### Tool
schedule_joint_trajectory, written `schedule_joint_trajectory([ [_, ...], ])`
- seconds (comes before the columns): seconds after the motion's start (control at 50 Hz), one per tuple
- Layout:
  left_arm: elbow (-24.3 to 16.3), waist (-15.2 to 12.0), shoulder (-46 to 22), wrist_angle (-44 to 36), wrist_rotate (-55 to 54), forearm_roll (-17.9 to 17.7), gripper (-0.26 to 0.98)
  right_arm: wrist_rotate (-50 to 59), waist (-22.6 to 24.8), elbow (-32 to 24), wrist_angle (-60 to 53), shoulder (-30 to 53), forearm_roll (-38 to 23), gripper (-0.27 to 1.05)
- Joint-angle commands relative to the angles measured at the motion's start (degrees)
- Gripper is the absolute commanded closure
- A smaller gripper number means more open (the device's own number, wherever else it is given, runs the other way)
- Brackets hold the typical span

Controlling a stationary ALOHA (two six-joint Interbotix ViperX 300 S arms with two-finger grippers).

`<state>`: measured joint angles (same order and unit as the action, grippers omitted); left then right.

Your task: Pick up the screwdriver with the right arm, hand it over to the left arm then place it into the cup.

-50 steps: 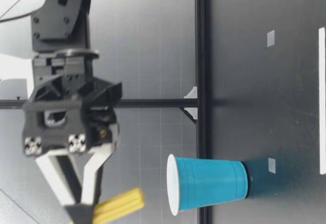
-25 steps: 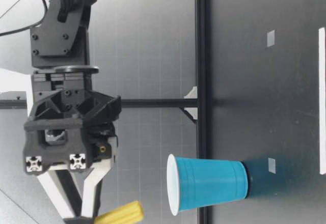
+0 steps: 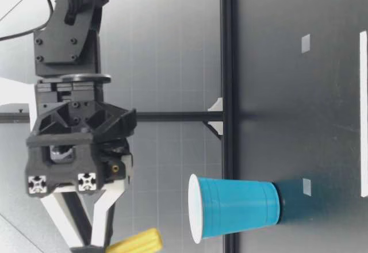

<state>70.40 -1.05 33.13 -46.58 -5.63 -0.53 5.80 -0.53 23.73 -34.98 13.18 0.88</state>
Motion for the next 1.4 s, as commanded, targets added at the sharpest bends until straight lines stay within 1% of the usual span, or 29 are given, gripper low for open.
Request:
schedule_joint_trajectory([
  [0.0, -1.14, 0.18, 0.18, -0.53, -0.09, 0.18, 0.7, 0.18, -0.79, -1.05, -0.26, -1.76, 0.26, 0.44],
  [0.06, -1.14, 0.26, 0.18, -0.53, -0.09, 0.18, 0.7, 0.26, -0.79, -1.05, -0.26, -1.76, 0.26, 0.3],
  [0.1, -1.05, 0.26, 0.18, -0.53, 0.0, 0.18, 0.7, 0.26, -0.79, -1.05, -0.26, -1.85, 0.53, 0.19],
  [0.18, -0.97, 0.18, 0.18, -0.53, 0.0, 0.18, 0.7, 0.0, -0.79, -0.88, -0.26, -2.2, 0.97, 0.06],
  [0.22, -0.88, 0.26, 0.09, -0.53, 0.09, 0.18, 0.7, 0.0, -0.79, -0.62, -0.44, -2.64, 1.05, 0.03],
  [0.32, -0.7, 0.26, 0.0, -0.26, 0.97, 0.18, 0.7, 0.0, -1.41, 0.97, -0.53, -4.57, 1.05, 0.05],
  [0.42, -0.62, -0.09, 0.0, -0.18, 2.55, 0.09, 0.7, 0.0, -1.85, 4.39, -1.67, -8.17, 1.05, 0.05],
  [0.46, -0.53, -0.7, 0.0, 0.09, 3.69, -0.18, 0.7, 0.0, -1.85, 5.89, -2.55, -9.76, 1.05, 0.05],
  [0.54, -0.26, -2.64, -0.44, 0.53, 6.68, -1.67, 0.7, 0.0, -1.85, 9.23, -4.57, -12.92, 1.05, 0.05],
  [0.62, -0.18, -4.75, -1.14, 0.7, 10.72, -4.66, 0.7, 0.26, -1.85, 12.57, -6.59, -15.82, 1.14, 0.05],
  [0.68, -0.18, -6.94, -1.85, 0.62, 14.24, -6.86, 0.7, 0.26, -1.85, 14.85, -8.09, -17.75, 1.05, 0.05],
  [0.76, -0.18, -9.84, -2.55, 0.35, 17.84, -8.61, 0.7, 0.18, -1.67, 17.67, -10.2, -19.86, 1.05, 0.05],
  [0.88, -0.44, -14.68, -3.69, -0.44, 21.53, -10.11, 0.7, 0.18, -1.49, 19.95, -12.39, -21.45, 1.05, 0.05],
  [0.94, -0.79, -17.49, -4.66, -1.41, 22.41, -10.28, 0.7, 0.18, -1.41, 20.57, -12.83, -21.8, 0.97, 0.05],
  [1.06, -1.49, -21.71, -7.73, -3.87, 22.68, -10.28, 0.7, 0.09, -1.41, 20.92, -13.01, -21.62, 0.97, 0.05],
  [1.14, -2.29, -23.64, -10.63, -5.62, 22.76, -10.28, 0.7, 0.09, -1.41, 20.83, -13.01, -21.36, 0.79, 0.05],
  [1.24, -4.04, -25.31, -15.38, -7.56, 22.68, -10.37, 0.7, 0.18, -1.41, 20.92, -13.01, -21.18, 0.79, 0.05],
  [1.38, -6.5, -25.93, -20.92, -8.7, 21.71, -10.46, 0.7, 0.18, -1.05, 20.92, -13.01, -21.18, 0.7, 0.05],
])
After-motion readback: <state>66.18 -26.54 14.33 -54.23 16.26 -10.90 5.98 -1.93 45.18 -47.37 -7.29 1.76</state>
